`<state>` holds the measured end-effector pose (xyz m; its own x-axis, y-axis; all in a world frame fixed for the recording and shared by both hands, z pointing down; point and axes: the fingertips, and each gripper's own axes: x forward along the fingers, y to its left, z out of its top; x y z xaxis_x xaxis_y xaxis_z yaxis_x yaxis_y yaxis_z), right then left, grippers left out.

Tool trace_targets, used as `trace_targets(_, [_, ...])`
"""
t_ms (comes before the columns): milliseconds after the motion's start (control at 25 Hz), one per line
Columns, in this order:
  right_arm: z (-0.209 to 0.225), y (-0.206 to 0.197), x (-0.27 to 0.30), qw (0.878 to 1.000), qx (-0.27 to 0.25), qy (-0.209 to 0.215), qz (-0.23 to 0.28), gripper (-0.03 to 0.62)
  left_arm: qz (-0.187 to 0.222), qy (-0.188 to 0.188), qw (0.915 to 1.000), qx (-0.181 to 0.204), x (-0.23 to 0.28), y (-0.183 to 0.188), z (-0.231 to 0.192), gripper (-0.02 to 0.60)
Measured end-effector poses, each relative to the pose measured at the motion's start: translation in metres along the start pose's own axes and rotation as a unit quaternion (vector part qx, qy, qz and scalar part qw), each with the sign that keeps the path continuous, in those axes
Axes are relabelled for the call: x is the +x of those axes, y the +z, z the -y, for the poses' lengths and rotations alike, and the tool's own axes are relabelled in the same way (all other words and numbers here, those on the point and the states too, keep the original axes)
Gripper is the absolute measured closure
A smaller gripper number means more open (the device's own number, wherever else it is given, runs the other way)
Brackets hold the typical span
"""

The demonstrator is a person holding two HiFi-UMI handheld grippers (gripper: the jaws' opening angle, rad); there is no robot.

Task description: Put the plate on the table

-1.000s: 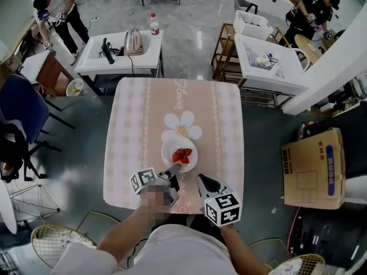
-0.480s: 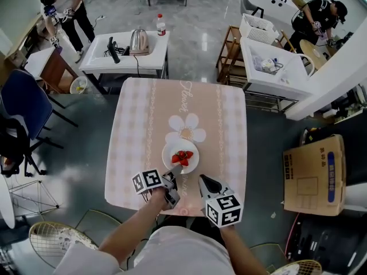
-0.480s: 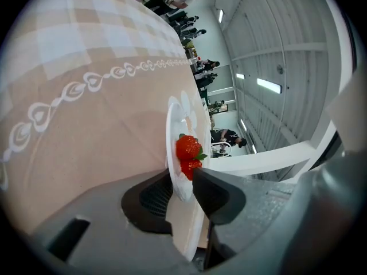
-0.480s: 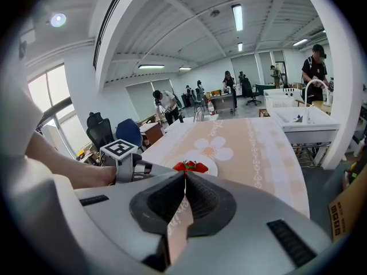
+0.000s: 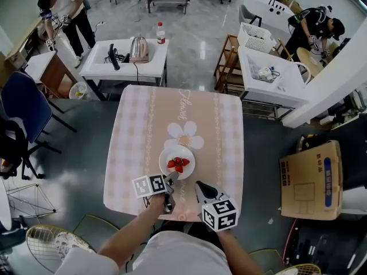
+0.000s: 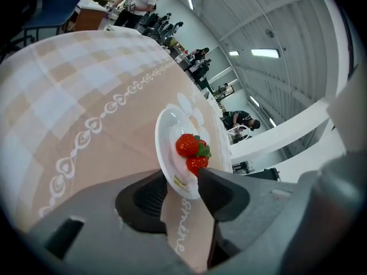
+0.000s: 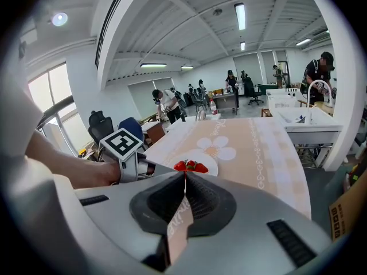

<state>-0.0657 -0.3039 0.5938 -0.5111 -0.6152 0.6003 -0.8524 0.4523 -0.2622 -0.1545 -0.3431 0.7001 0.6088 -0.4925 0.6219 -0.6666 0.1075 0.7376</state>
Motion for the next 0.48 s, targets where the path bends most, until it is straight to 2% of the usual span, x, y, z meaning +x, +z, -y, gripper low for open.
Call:
trace_targets(200, [0.000, 0.001, 0.002, 1.000, -0.003, 0.000, 0.001, 0.589, 0.006, 0.037, 0.9993, 0.005, -0.006, 0.003, -0.014, 0.403])
trace_targets(480, [-0.007, 0.003, 0.001, 1.000, -0.009, 0.003, 0.001, 0.589, 0.014, 0.035, 0.9993, 0.000, -0.017, 0.005, -0.019, 0.399])
